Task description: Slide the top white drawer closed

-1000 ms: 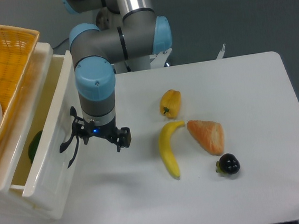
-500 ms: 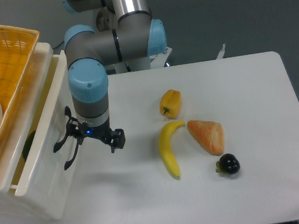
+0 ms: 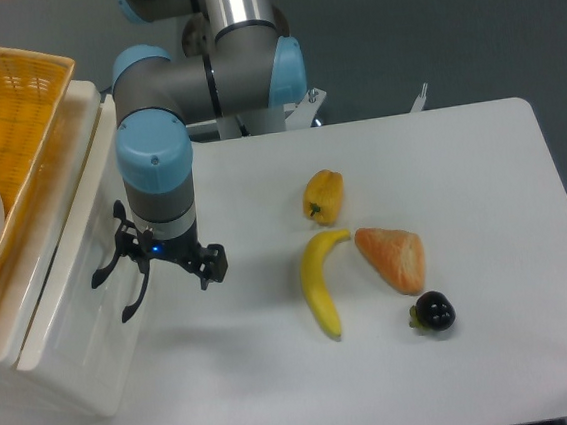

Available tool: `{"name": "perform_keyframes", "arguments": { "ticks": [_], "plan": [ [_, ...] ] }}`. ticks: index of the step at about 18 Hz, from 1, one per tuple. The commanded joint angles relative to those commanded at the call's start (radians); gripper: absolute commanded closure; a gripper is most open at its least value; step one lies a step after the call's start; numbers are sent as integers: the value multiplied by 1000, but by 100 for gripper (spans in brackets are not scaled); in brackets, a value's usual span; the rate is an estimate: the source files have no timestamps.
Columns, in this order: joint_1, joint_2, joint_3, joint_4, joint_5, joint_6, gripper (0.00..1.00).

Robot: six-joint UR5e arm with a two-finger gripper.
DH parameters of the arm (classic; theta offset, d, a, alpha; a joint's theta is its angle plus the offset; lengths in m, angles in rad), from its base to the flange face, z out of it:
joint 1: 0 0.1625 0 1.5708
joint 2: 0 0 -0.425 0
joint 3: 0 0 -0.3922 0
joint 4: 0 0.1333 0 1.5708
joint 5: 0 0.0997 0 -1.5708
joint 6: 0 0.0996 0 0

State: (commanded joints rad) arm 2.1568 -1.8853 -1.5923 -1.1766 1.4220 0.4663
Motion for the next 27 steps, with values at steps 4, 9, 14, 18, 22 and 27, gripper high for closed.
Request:
{"name": "perform_keyframes", "arguments": {
  "ticks": [4, 9, 14, 18, 22, 27],
  "plan": [
    [-3, -2, -2, 0, 0, 0, 0],
    [15, 0, 5, 2, 0, 5, 0],
    [118, 0, 15, 11, 57, 31, 0],
    [179, 5, 37, 9, 133, 136, 0],
    [238, 17, 35, 3, 236, 348, 0],
    [311, 31, 26, -2, 236, 435, 0]
  ]
}}
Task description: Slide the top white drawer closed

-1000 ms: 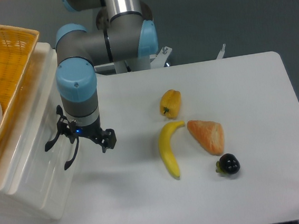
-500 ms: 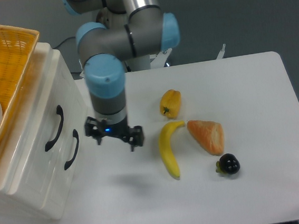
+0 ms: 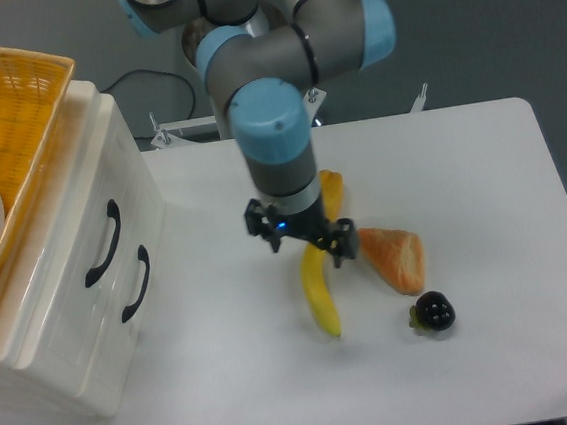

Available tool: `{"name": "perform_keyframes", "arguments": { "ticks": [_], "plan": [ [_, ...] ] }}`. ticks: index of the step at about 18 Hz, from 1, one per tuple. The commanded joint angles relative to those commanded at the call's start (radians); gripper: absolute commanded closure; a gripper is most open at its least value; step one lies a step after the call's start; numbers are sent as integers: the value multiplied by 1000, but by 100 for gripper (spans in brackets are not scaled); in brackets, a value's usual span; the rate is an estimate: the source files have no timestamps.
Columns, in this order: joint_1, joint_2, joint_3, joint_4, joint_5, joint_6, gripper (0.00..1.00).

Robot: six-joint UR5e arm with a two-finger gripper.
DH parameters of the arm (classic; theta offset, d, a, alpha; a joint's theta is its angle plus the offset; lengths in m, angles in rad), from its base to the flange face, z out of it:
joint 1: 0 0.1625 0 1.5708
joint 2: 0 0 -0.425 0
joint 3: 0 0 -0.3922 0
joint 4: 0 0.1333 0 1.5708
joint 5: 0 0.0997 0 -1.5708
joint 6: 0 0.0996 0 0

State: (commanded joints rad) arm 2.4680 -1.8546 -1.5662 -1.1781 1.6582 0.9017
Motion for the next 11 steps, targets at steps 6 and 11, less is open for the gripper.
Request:
{"name": "perform_keyframes", "arguments": {
  "ticks": [6, 11],
  "plan": [
    [46, 29, -15, -12, 3, 154, 0],
    [49, 35, -20, -12, 2, 154, 0]
  ]
}}
